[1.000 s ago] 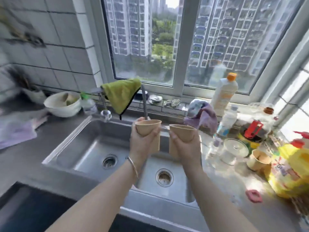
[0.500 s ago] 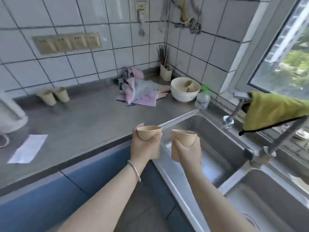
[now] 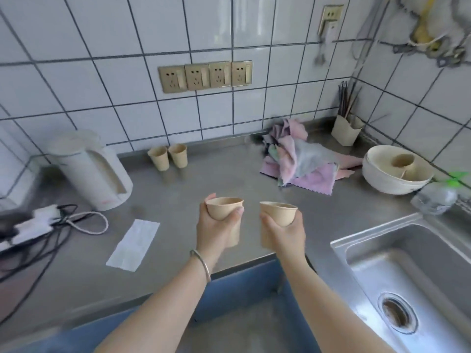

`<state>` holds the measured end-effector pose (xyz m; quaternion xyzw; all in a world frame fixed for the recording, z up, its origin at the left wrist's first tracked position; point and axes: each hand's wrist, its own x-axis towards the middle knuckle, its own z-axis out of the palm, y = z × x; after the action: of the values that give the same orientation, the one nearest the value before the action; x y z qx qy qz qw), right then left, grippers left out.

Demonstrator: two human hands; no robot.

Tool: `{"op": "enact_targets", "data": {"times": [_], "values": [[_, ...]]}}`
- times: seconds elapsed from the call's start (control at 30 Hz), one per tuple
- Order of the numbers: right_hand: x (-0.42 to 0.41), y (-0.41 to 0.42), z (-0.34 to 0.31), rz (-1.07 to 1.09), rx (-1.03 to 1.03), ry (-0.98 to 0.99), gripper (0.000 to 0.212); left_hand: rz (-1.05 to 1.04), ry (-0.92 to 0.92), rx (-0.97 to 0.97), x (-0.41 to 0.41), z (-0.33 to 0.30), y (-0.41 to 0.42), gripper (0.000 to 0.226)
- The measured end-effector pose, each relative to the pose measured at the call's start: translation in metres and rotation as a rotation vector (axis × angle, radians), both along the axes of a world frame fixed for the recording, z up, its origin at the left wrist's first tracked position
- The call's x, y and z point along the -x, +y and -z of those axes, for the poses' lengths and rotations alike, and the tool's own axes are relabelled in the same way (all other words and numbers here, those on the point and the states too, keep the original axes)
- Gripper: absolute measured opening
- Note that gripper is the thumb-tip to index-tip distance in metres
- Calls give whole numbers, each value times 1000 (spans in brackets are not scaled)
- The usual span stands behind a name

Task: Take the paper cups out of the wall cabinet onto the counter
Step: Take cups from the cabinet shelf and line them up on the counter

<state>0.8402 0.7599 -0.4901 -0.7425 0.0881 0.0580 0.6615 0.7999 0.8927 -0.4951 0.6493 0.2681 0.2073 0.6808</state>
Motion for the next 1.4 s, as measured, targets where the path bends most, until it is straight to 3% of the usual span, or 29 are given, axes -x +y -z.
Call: {"op": "enact_targets", "data": {"times": [0.3,0.5,0.67,0.77,0.97,1.4], "values": [[-91,91,22,-137,56,83,42,-95,41,34,-75,30,85,85],[-176,135,32,-246,87,114,44,-200,64,106,-149,49,125,57],[-237,175,46,-369,109,109,32,-212,67,165,-202,65,158,65],[-258,192,60,-403,102,137,32,-173,65,160,-226,75,175,55],[-304,223,89,-390,105,128,40,-104,112,144,-271,99,209,67],[-387,270,122,-395,204,123,59,-203,148,-7,-357,140,251,70]]}}
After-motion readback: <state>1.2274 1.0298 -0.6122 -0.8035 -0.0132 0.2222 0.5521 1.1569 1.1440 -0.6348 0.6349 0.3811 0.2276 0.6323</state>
